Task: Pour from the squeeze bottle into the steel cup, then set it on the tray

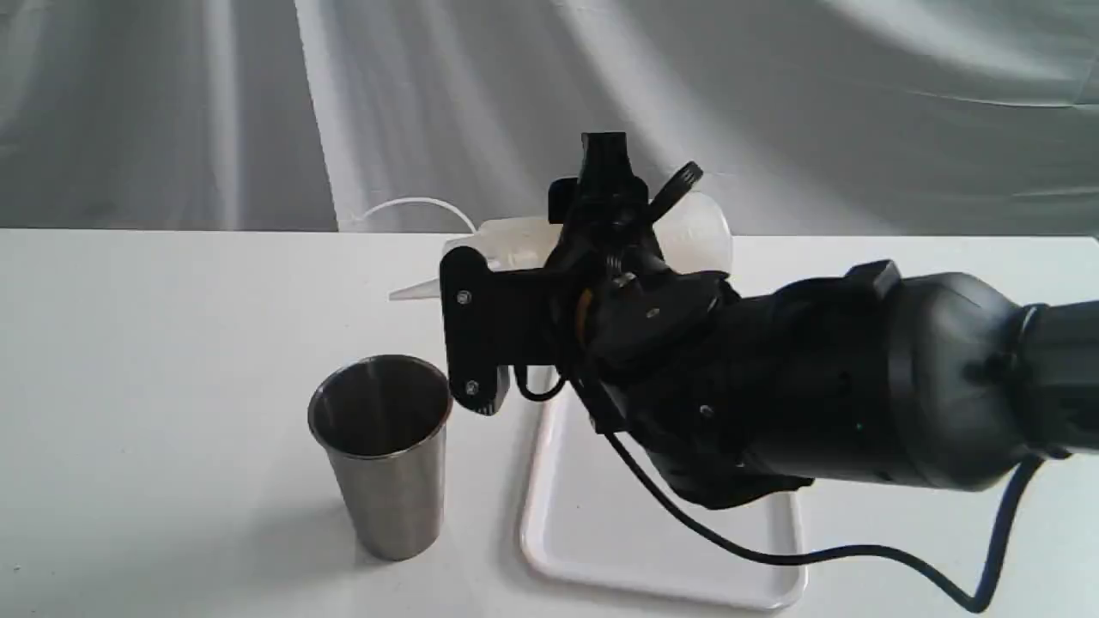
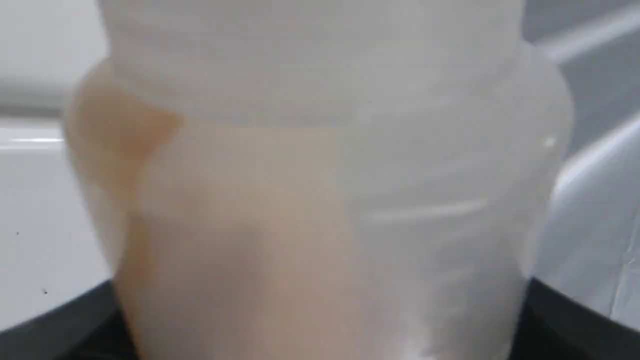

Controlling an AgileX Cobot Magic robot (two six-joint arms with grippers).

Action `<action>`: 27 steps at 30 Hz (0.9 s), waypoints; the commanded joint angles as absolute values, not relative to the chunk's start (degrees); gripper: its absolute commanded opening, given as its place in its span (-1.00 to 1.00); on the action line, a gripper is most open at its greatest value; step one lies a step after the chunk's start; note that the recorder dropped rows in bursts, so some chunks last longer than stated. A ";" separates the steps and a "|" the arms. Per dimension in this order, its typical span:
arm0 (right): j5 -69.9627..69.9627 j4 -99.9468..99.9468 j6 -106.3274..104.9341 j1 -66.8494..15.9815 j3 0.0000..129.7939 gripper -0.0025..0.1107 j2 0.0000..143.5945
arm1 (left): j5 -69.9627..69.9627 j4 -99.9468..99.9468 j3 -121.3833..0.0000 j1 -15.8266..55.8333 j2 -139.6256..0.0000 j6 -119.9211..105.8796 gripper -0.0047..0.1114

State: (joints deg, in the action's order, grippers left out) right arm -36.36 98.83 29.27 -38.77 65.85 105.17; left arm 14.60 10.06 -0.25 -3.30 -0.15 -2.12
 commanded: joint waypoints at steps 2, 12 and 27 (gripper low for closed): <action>-37.30 99.95 24.75 -39.37 66.45 -0.96 104.38 | 13.89 10.04 0.00 -3.44 0.00 -1.83 -0.78; -36.53 99.95 19.27 -39.37 66.77 -0.96 104.38 | 13.89 10.04 0.00 -3.44 0.00 -1.72 -0.78; -35.98 99.95 14.16 -39.37 66.77 -0.96 104.38 | 13.89 10.04 0.00 -3.44 0.00 -1.72 -0.78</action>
State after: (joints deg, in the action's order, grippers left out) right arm -35.56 98.83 14.68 -39.28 65.85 105.17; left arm 14.60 10.06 -0.25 -3.30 -0.15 -2.12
